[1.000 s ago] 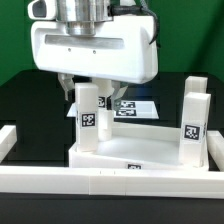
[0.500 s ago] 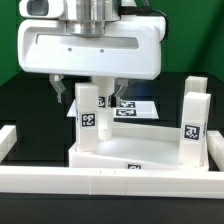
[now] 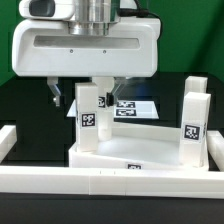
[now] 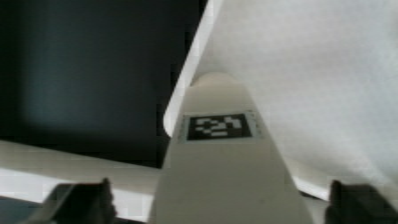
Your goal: Assemble desk
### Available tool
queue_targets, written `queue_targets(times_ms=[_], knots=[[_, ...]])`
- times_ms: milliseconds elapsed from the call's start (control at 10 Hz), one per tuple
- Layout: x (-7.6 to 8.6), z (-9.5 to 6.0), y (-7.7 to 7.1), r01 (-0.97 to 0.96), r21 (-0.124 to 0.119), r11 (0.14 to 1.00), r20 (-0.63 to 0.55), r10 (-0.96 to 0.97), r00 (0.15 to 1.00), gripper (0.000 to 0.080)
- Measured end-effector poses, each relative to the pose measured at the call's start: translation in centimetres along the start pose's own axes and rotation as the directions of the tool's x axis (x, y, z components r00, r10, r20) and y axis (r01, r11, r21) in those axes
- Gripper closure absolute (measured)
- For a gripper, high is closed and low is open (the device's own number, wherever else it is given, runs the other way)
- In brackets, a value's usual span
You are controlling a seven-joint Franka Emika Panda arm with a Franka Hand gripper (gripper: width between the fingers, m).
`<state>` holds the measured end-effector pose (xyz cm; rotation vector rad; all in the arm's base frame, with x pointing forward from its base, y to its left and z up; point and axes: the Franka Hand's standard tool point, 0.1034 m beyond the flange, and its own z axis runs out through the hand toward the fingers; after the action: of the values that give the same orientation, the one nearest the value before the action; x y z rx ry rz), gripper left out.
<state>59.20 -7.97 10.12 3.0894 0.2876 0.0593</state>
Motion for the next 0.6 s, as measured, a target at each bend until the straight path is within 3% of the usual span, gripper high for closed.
queue_targets(times_ms=[100,200,300,600], knots=[[-0.01,0.02,0.01,-0.009,0.000,1.000,0.000,0.009,1.000,0.0270],[-0.02,0.03,0.03,-0.009,0.000,1.000,0.000,0.009,1.000,0.0453],[-0.04,0.05,0.03,-0.010,0.000,1.000,0.001,0.010,1.000,0.0511],[-0.05,0.09,0.04,-0.074,0.002,0.997,0.001,0.074,0.997,0.0511]])
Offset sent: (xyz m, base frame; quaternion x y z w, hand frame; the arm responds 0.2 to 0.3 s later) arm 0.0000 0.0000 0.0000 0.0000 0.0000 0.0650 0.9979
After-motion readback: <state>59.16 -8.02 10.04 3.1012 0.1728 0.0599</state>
